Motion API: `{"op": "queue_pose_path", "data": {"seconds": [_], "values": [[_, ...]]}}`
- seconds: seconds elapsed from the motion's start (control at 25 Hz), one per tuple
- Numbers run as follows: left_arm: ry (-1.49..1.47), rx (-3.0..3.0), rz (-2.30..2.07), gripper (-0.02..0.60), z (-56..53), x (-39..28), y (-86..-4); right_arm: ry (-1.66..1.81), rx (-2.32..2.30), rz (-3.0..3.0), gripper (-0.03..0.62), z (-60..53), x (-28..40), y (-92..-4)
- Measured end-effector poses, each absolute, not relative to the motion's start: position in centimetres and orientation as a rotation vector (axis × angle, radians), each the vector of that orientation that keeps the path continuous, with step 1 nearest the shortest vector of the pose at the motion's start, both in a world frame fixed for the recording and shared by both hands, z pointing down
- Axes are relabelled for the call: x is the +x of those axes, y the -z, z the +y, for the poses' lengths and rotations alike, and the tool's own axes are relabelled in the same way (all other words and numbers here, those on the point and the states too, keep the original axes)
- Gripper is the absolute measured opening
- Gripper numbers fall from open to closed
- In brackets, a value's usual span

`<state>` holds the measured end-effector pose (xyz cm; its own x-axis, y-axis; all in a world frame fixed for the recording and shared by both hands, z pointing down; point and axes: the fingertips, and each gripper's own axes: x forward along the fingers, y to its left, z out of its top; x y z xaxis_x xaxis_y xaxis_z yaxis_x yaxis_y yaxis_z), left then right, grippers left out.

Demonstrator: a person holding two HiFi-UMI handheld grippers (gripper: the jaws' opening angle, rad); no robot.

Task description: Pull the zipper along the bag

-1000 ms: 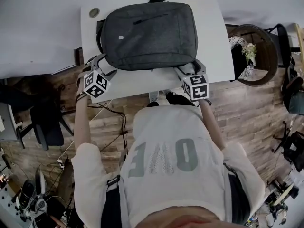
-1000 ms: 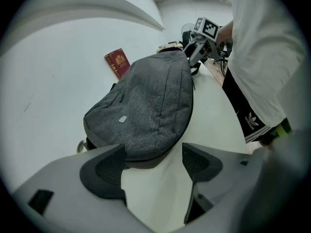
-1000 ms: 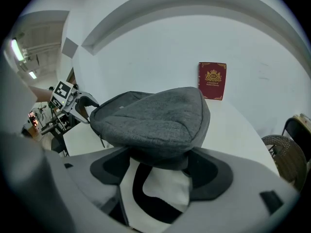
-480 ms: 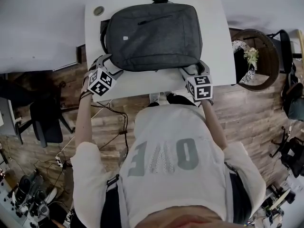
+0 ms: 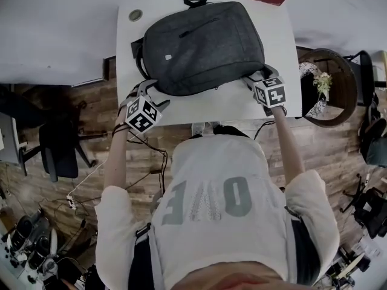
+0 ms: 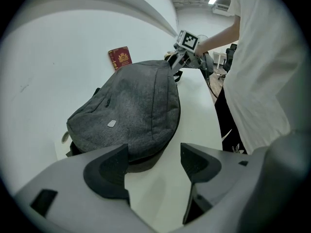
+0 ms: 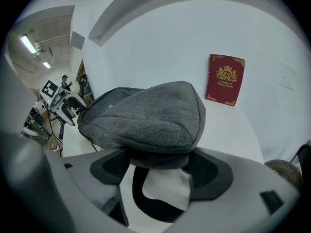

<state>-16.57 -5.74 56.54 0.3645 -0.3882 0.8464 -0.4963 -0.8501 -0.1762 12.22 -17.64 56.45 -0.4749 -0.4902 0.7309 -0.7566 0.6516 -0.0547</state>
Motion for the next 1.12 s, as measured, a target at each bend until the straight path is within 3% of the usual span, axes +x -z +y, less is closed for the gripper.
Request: {"op": "queue_pose_path", "data": {"seconds": [0.52, 0.92, 1.12], "values": [[-1.226, 2.508, -0.863, 0.353, -3.7, -7.3, -56.3, -0.245, 1.077, -2.063, 0.362, -28.5, 14.6, -55.7], [-1.261, 2.544, -0.764, 0.342, -4.3, -0.4, -56.6, -0.098, 1.135, -1.912, 0.36, -33.8, 16.4, -54.2], [-1.166, 2.561, -0.816, 0.249, -5.3, -0.5, -56.3, -0.119, 1.194, -1.965, 0.36, -31.7, 17.6, -52.9]]}}
